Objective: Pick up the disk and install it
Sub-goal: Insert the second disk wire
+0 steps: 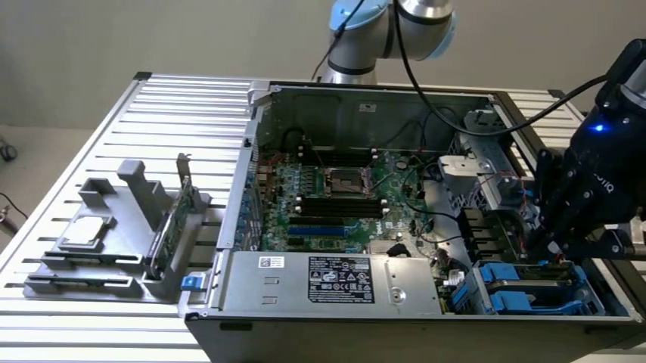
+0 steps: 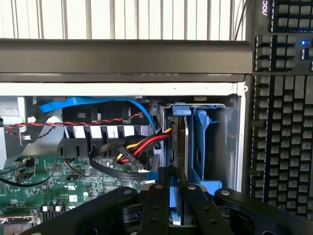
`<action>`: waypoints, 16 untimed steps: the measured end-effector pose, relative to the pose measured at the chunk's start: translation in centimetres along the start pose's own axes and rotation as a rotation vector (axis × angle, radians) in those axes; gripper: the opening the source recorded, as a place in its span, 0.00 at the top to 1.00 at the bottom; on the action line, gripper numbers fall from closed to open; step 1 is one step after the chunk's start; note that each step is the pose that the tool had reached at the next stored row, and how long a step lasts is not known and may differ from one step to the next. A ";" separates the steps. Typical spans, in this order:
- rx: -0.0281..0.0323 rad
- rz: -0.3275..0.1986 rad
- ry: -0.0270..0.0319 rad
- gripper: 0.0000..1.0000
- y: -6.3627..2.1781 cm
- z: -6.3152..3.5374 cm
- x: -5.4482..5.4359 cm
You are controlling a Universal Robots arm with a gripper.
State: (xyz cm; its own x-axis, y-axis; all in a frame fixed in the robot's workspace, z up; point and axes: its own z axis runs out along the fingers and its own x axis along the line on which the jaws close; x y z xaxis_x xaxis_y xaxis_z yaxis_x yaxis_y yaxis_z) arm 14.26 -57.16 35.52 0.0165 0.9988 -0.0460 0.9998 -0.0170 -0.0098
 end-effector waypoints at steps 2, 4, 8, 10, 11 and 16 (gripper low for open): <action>-0.0007 0.000 0.0093 0.83 0.14 0.08 -0.2; -0.0010 0.000 0.0188 0.83 0.24 0.18 -0.4; -0.0020 0.000 0.0391 0.83 0.33 0.43 -1.0; -0.0025 0.000 0.0492 0.83 0.34 0.59 -1.4; -0.0029 0.000 0.0541 0.83 0.35 0.66 -1.5; -0.0070 -0.001 0.0883 0.83 0.36 0.90 -1.9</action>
State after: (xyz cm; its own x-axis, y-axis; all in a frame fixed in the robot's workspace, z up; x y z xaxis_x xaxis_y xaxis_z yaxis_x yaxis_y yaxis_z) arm 14.58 -59.14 34.71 0.0165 0.9990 0.0423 0.9999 -0.0164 -0.0028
